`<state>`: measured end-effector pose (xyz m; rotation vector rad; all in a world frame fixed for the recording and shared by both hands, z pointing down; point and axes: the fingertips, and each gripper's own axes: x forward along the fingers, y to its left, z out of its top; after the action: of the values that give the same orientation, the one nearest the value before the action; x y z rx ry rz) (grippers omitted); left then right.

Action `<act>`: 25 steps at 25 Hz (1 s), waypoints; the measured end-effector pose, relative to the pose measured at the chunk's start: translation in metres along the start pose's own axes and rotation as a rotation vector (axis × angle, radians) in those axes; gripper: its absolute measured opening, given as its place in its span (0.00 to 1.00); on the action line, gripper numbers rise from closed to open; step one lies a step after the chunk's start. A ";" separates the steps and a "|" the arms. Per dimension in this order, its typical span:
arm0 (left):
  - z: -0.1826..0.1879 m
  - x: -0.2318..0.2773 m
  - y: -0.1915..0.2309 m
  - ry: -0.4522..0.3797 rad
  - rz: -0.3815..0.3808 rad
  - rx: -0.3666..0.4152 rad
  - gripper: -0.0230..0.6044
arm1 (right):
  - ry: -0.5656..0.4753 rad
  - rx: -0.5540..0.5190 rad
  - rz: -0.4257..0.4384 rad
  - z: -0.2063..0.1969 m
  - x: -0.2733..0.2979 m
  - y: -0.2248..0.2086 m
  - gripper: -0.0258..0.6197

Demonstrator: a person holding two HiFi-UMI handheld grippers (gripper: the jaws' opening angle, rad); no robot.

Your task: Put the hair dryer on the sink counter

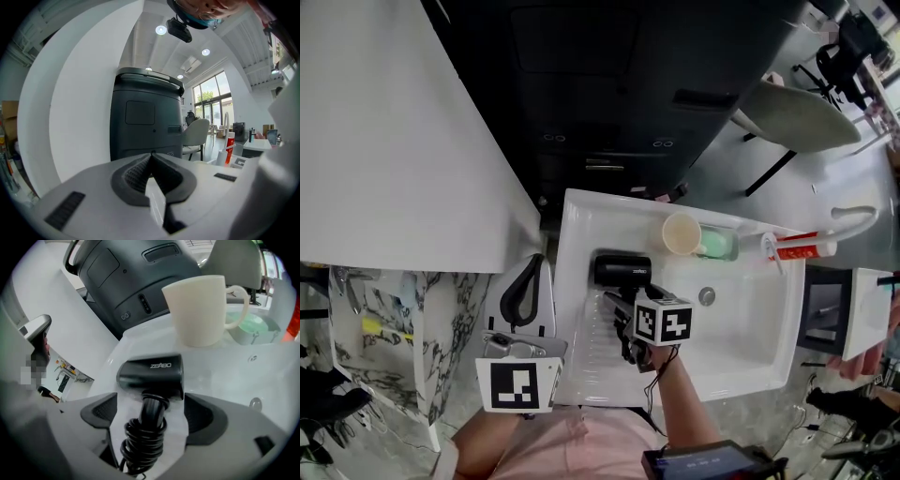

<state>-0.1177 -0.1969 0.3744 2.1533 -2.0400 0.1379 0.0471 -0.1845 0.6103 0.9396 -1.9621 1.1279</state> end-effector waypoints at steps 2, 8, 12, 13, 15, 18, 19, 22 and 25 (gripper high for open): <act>0.003 -0.004 0.000 -0.003 -0.004 0.002 0.05 | -0.028 0.002 0.002 0.001 -0.009 0.004 0.75; 0.028 -0.016 -0.004 -0.064 -0.024 -0.003 0.05 | -0.162 -0.039 0.038 0.022 -0.055 0.038 0.74; 0.058 -0.033 -0.011 -0.125 -0.055 0.012 0.05 | -0.396 -0.132 0.056 0.056 -0.113 0.082 0.60; 0.068 -0.037 -0.014 -0.148 -0.069 0.031 0.05 | -0.474 -0.160 0.051 0.067 -0.132 0.093 0.52; 0.088 -0.046 -0.018 -0.196 -0.098 0.071 0.05 | -0.626 -0.219 0.027 0.088 -0.168 0.113 0.42; 0.117 -0.056 -0.024 -0.267 -0.133 0.089 0.05 | -0.821 -0.333 -0.061 0.109 -0.213 0.135 0.19; 0.124 -0.059 -0.025 -0.286 -0.143 0.094 0.05 | -0.869 -0.365 -0.093 0.113 -0.225 0.140 0.11; 0.136 -0.067 -0.029 -0.318 -0.161 0.104 0.05 | -0.967 -0.399 -0.133 0.116 -0.251 0.153 0.04; 0.142 -0.075 -0.034 -0.339 -0.179 0.112 0.05 | -1.027 -0.410 -0.159 0.116 -0.272 0.161 0.04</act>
<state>-0.0955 -0.1482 0.2188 2.5655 -2.0308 -0.1499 0.0280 -0.1618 0.2743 1.5722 -2.6662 0.0594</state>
